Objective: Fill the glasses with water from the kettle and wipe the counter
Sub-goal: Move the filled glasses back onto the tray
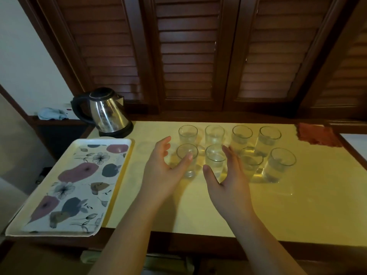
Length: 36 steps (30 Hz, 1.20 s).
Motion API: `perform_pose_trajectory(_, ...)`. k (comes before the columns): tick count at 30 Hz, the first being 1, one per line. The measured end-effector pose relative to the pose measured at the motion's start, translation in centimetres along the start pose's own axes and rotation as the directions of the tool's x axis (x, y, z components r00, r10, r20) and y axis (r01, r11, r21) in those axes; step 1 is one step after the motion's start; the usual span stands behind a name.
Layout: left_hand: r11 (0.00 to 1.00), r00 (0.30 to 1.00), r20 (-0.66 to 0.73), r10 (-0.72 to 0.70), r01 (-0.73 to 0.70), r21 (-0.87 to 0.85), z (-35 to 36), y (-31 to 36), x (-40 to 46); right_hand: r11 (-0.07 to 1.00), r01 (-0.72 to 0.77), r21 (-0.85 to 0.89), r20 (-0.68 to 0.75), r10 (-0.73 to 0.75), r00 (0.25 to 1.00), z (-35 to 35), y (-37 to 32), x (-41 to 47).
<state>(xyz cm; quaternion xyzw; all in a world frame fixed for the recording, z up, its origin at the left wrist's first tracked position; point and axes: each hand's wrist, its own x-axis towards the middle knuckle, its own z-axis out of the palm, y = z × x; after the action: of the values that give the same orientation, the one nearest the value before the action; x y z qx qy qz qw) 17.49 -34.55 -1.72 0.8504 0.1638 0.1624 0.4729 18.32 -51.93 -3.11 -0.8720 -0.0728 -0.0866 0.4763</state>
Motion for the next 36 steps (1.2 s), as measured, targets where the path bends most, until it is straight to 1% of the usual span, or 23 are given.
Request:
perform_pose_trajectory(3,0.998,0.997,0.033,-0.069,0.069,-0.006,1.0,-1.3,0.0,0.998,-0.054,0.019,-0.023,0.054,0.998,0.9,0.5,-0.3)
perform_pose_trajectory(7,0.991,0.988,0.082,-0.129,0.125,0.044,2.2,-3.1,0.7,0.995,-0.095,0.032,-0.03,0.096,0.995,2.2,0.8,0.5)
perform_pose_trajectory(11,0.989,0.978,0.153,-0.144,0.137,0.055,3.4,-3.8,2.4,0.967,-0.214,0.139,-0.068,0.225,0.972,3.4,1.2,2.4)
perform_pose_trajectory(14,0.987,0.969,0.196,-0.154,0.159,-0.01,4.0,-3.9,3.6,0.932,-0.301,0.201,-0.072,0.32,0.945,4.3,2.3,4.2)
perform_pose_trajectory(16,0.986,0.97,0.192,-0.149,0.162,-0.05,4.5,-3.9,4.2,0.921,-0.335,0.2,-0.049,0.351,0.935,4.8,2.9,5.1)
perform_pose_trajectory(18,0.985,0.974,0.178,-0.14,0.155,-0.072,5.2,-3.9,4.4,0.921,-0.343,0.186,-0.036,0.355,0.934,4.9,3.2,5.6)
perform_pose_trajectory(20,0.986,0.98,0.157,-0.126,0.141,-0.087,5.9,-4.0,4.6,0.922,-0.337,0.19,-0.056,0.353,0.934,4.9,3.6,5.9)
perform_pose_trajectory(27,0.98,0.989,0.082,-0.125,0.136,-0.143,7.1,-4.5,4.8,0.911,-0.322,0.258,-0.077,0.351,0.933,5.6,5.0,6.3)
perform_pose_trajectory(31,0.973,0.985,0.076,-0.152,0.163,-0.161,7.3,-4.4,4.8,0.907,-0.317,0.278,-0.062,0.346,0.936,5.8,5.4,6.5)
perform_pose_trajectory(36,0.974,0.986,0.06,-0.155,0.163,-0.16,7.2,-4.0,4.8,0.887,-0.32,0.332,-0.007,0.342,0.94,5.9,5.6,6.6)
